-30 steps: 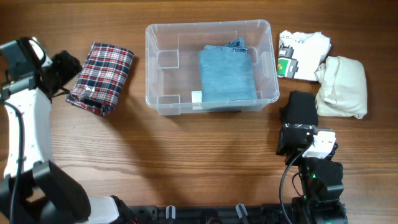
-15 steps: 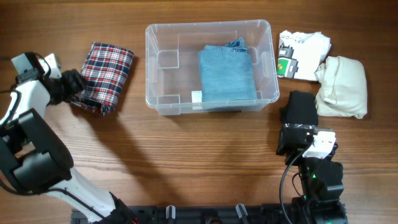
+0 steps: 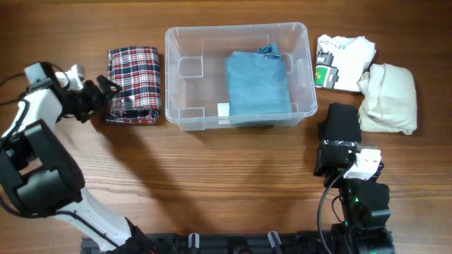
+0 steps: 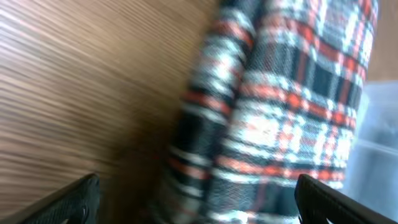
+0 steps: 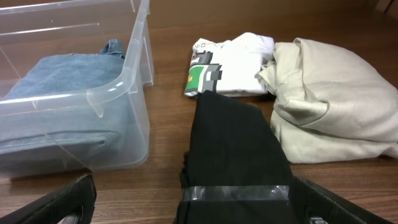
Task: Pack container
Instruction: 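Grasp the plaid shirt with the left gripper and drag it right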
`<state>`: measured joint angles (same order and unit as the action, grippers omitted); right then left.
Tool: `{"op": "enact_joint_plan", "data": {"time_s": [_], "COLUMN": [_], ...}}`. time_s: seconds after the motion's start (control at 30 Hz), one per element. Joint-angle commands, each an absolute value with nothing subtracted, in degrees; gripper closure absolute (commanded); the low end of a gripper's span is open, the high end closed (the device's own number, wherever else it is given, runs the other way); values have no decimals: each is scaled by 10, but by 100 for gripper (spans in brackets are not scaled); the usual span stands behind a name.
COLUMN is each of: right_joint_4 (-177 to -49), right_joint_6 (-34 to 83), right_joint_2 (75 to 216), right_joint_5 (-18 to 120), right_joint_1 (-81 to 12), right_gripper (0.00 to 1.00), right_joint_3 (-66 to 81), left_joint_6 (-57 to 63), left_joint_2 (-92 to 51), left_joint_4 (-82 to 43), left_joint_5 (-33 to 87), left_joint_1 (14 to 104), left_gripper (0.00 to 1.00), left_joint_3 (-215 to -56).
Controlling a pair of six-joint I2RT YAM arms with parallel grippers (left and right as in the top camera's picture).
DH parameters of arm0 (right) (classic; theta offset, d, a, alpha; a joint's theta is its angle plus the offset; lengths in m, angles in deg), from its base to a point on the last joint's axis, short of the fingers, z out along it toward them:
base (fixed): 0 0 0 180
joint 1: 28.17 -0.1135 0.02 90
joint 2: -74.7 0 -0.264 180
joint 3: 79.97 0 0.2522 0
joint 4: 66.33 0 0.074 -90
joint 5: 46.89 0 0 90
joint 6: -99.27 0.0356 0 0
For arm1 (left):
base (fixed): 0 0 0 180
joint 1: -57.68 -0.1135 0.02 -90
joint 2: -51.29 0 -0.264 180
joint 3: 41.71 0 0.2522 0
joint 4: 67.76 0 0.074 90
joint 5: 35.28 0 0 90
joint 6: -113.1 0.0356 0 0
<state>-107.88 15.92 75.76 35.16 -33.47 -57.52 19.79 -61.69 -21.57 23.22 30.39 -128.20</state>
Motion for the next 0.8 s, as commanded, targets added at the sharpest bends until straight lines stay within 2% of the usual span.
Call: {"op": "enact_joint_plan", "data": {"time_s": [0.0,0.2,0.5,0.57,0.6,0.63,0.7,0.73,0.77], "right_joint_4": [-1078,-1078,-1078,-1078,-1078,-1078,-1078,-1078,-1078], "right_joint_6": [169,169,169,169,169,169,169,169,169], "right_joint_2": [755,755,755,755,755,755,755,755,755], "right_joint_5": [355,355,355,355,355,355,355,355,355], "right_joint_1": [-332,-332,-332,-332,-332,-332,-332,-332,-332], "right_gripper": [0,0,0,0,0,0,0,0,0], "right_joint_3": [-576,-576,-576,-576,-576,-576,-576,-576,-576], "left_joint_6": [229,328,330,330,330,330,330,330,329], "left_joint_2": [-615,-629,-686,-691,-693,-693,-692,-692,-692], "left_joint_4": [-259,-289,-306,-305,-305,-304,-302,-299,-294], "left_joint_5": [239,169,172,168,166,165,157,155,155], "left_joint_1": [270,299,335,342,346,349,354,354,351], "left_gripper": [0,0,2,19,33,43,85,96,96], "left_joint_3": [-1281,-1281,-1281,-1281,-1281,-1281,-1281,-1281,-1281]}}
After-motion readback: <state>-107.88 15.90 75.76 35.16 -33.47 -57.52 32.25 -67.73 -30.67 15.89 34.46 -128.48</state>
